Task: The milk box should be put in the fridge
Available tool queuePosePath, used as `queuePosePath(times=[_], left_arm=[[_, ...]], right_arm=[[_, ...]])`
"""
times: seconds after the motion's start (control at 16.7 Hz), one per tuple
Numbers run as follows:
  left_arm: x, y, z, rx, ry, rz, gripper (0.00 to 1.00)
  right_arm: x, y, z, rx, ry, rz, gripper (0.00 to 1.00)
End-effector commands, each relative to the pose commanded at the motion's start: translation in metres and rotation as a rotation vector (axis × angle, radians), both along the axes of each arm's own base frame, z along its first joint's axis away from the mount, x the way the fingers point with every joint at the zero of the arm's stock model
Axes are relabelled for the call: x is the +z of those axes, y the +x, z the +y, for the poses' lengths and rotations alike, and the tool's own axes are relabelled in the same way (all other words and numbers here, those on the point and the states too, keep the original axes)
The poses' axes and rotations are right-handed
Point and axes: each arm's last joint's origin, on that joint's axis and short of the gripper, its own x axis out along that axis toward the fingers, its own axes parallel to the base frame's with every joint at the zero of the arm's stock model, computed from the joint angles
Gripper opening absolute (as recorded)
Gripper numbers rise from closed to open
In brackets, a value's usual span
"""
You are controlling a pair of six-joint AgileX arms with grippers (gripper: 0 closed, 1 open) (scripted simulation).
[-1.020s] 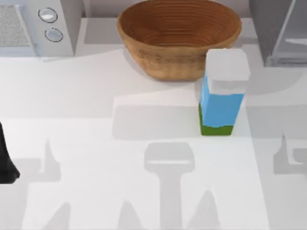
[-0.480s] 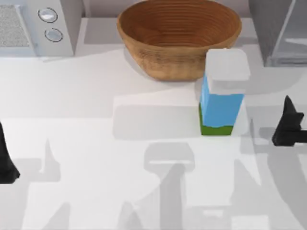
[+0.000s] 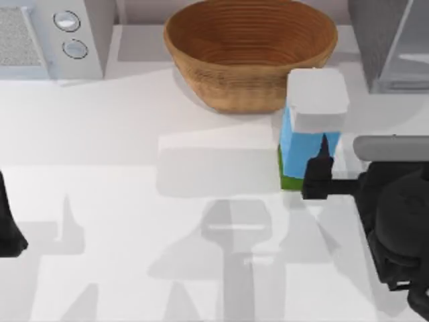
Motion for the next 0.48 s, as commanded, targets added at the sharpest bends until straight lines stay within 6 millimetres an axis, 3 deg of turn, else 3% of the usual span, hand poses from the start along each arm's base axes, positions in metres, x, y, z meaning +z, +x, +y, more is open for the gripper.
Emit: queuePosePath(times=[0.48], left_arm=[[0.0,0.0,0.0,0.0,0.0,0.0,1.0]], right_arm=[[-0.048,0.016,0.043,-0.008,-0.028,-0.086,1.0]])
